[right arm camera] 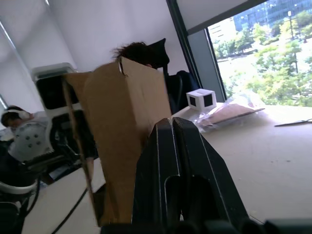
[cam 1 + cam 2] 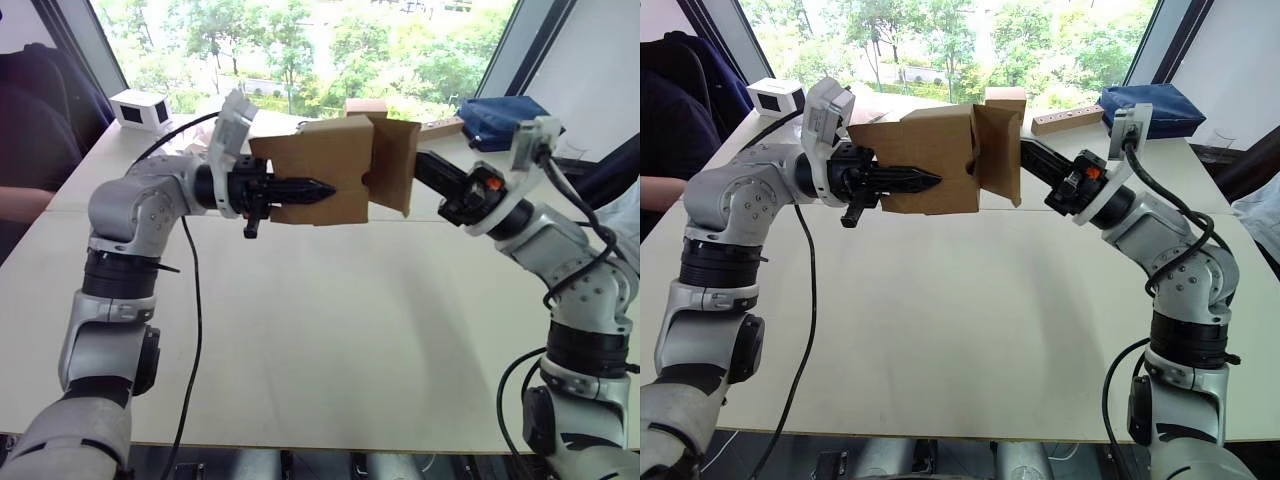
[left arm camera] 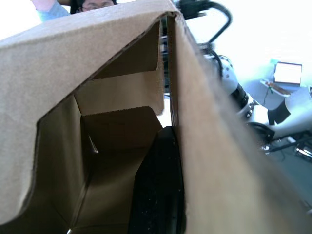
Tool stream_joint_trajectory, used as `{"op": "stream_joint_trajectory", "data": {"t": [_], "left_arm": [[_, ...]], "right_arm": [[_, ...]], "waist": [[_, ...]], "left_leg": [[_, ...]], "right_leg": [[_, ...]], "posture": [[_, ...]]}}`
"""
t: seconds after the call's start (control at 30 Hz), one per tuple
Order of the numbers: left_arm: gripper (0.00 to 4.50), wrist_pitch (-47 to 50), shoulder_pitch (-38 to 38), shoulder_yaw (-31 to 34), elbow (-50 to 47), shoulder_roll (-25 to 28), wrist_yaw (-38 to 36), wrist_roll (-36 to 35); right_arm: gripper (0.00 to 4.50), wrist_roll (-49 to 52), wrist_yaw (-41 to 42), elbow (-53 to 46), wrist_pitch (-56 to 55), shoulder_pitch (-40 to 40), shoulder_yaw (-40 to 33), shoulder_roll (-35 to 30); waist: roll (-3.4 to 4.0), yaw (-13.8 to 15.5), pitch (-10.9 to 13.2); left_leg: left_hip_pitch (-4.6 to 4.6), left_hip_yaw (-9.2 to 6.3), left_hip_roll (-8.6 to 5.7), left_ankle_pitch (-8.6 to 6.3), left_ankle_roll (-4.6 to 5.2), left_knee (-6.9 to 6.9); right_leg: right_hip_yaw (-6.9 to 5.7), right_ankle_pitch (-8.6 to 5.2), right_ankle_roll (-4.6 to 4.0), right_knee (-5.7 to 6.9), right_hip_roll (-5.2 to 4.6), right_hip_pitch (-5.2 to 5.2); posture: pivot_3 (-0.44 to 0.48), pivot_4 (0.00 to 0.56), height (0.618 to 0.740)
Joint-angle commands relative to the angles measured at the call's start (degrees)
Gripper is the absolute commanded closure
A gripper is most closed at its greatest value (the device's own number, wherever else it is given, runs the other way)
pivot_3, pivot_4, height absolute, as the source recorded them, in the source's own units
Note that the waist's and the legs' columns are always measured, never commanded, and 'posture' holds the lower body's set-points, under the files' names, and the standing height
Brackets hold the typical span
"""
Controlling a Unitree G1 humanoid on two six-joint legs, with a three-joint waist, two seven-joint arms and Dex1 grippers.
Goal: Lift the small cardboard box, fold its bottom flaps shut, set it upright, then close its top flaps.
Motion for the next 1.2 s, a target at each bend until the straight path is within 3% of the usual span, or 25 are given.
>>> {"op": "stream_joint_trajectory", "data": {"t": [0.03,0.33,0.43,0.6,1.2], "left_arm": [[4.5,-0.1,-2.1,2.3,0.1,0.2,0.4,-1.5],[4.5,-0.8,-2.7,2.6,1.8,0.1,0.4,-1.7],[4.5,-0.8,-2.8,2.6,1.9,0.2,0.4,-1.8],[4.5,-0.2,-3.3,3.0,1.9,0.4,0.2,-2.3],[4.5,0.9,-3.4,3.4,0.8,0.2,0.6,-2.9]], "right_arm": [[4.47,4.2,-2.1,-4.2,0.6,1.3,-0.8,1.0],[4.47,8.1,-3.8,-4.1,0.4,2.8,-1.0,2.1],[3.75,8.6,-3.5,-4.4,0.2,3.5,-0.7,2.2],[1.71,11.0,-4.9,-3.8,-0.1,3.7,-1.5,3.1],[1.71,20.7,-12.4,-2.5,-3.4,4.3,-0.9,11.3]], "waist": [[0.0,0.0,0.0],[0.0,0.0,0.0],[0.0,0.0,0.0],[0.0,0.0,0.0],[0.0,-0.1,0.0]], "left_leg": [[0.0,0.0,0.0,0.0,0.0,0.0],[0.01,0.01,-0.01,0.0,0.0,0.01],[0.02,0.02,-0.01,0.0,0.0,0.01],[0.01,0.02,-0.01,0.0,0.0,0.01],[0.02,0.01,0.0,0.0,0.0,0.01]], "right_leg": [[0.0,0.0,0.0,0.02,0.0,0.0],[0.0,0.0,0.0,0.03,0.0,0.0],[0.0,0.0,0.0,0.02,0.0,0.0],[0.0,0.0,0.0,0.03,0.0,0.0],[0.01,0.0,0.0,0.04,-0.01,0.0]], "posture": [[0.0,0.15,0.74],[0.0,0.15,0.74],[0.0,0.15,0.74],[0.0,0.15,0.74],[0.0,0.15,0.74]]}}
